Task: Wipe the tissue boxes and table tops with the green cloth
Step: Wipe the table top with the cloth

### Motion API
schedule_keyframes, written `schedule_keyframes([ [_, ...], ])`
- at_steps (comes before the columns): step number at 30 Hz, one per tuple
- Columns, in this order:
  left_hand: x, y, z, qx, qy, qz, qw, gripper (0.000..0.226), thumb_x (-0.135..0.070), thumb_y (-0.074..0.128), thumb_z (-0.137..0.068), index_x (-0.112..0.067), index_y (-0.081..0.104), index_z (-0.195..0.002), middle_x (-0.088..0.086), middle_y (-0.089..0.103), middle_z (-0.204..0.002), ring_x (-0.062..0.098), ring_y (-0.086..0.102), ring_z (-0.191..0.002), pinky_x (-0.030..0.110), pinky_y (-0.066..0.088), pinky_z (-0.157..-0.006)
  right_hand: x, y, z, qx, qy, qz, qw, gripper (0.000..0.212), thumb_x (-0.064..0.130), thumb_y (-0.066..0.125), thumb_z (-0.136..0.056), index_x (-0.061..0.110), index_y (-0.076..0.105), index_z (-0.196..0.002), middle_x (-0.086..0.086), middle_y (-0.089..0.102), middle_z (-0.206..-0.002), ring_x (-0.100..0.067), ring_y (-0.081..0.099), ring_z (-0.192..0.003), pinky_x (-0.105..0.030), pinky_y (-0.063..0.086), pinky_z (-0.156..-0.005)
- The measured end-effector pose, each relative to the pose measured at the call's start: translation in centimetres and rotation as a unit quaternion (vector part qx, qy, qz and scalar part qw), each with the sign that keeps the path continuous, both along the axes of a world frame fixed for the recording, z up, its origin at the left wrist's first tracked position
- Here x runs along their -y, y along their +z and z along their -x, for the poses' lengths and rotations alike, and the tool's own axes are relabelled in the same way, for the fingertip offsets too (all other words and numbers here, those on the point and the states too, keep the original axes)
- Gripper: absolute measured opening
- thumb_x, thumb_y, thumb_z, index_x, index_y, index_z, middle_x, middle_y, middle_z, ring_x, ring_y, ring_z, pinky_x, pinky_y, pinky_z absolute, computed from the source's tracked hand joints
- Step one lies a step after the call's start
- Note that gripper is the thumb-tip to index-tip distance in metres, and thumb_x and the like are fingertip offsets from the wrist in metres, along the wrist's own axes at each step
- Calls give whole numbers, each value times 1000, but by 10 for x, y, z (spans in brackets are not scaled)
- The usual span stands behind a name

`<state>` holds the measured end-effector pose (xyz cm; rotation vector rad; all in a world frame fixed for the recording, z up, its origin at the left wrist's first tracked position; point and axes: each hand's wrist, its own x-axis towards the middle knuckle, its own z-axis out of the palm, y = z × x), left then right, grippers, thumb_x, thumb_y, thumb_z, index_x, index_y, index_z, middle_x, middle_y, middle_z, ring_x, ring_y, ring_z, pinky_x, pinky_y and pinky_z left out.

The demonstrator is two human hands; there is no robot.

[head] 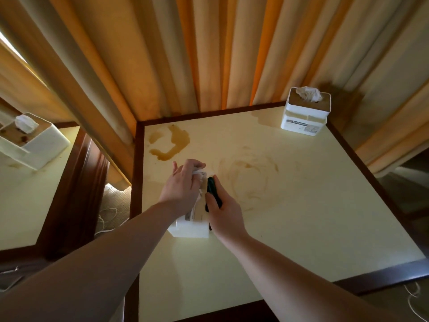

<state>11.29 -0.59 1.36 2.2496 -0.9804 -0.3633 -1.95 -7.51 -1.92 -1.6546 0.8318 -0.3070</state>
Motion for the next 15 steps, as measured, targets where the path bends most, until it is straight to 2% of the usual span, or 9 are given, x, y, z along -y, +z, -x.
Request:
schedule_keyframes([
  [1, 0, 2, 1, 4, -1, 1, 1000, 27, -19, 34, -109, -25, 50, -130, 1, 61, -137, 18, 27, -147, 44, 8, -129, 0, -1, 1, 8, 3, -3, 1000, 46, 36, 46, -107, 50, 46, -150, 12, 74, -99, 0, 65, -77, -16, 46, -66],
  [3, 0, 2, 1, 15, -9, 2, 1000, 27, -18, 33, -109, -23, 50, -130, 0, 62, -135, 13, 32, -142, 36, 0, -129, 6, 1, 3, 29, -1, -35, 999, 43, 34, 47, -106, 47, 52, -147, 17, 75, -106, 0, 69, -89, -25, 55, -77],
  [5, 0, 2, 2, 24, -12, -2, 1000, 25, -18, 34, -110, -24, 50, -129, -1, 63, -135, 16, 38, -142, 32, -4, -127, 16, 5, 6, 53, -27, -126, 990, 40, 31, 50, -107, 43, 58, -144, 21, 74, -115, -3, 70, -104, -33, 58, -94],
  [7, 0, 4, 4, 26, -5, -13, 1000, 24, -20, 34, -111, -25, 50, -128, -2, 62, -138, 18, 35, -146, 37, -1, -128, 32, 7, 11, 49, -56, -228, 971, 36, 28, 54, -106, 37, 63, -141, 16, 74, -119, -11, 69, -112, -39, 55, -102],
  [9, 0, 8, 8, 24, 4, -26, 999, 24, -22, 35, -112, -26, 50, -130, -4, 60, -141, 18, 29, -149, 41, 0, -129, 50, 8, 21, 34, -64, -274, 959, 34, 27, 58, -105, 33, 65, -138, 11, 73, -123, -17, 68, -116, -45, 52, -108],
  [11, 0, 9, 9, 42, 1, -34, 999, 24, -22, 36, -112, -25, 50, -131, -5, 59, -143, 16, 31, -148, 35, -4, -127, 69, 8, 34, 25, -55, -266, 962, 34, 28, 60, -104, 32, 66, -137, 9, 72, -125, -19, 66, -119, -47, 49, -111],
  [12, 1, 9, 8, 55, -6, -39, 998, 23, -22, 36, -112, -25, 49, -131, -5, 59, -143, 16, 35, -147, 32, -7, -125, 79, 9, 42, 18, -43, -243, 969, 34, 28, 59, -105, 32, 66, -138, 12, 72, -124, -17, 65, -118, -43, 49, -110],
  [15, 1, 5, 3, 83, -28, -60, 994, 25, -22, 34, -111, -25, 47, -132, -5, 59, -145, 14, 41, -145, 35, -10, -127, 101, 7, 67, -15, 49, -79, 996, 38, 28, 53, -107, 43, 59, -142, 28, 67, -119, 3, 63, -110, -19, 49, -92],
])
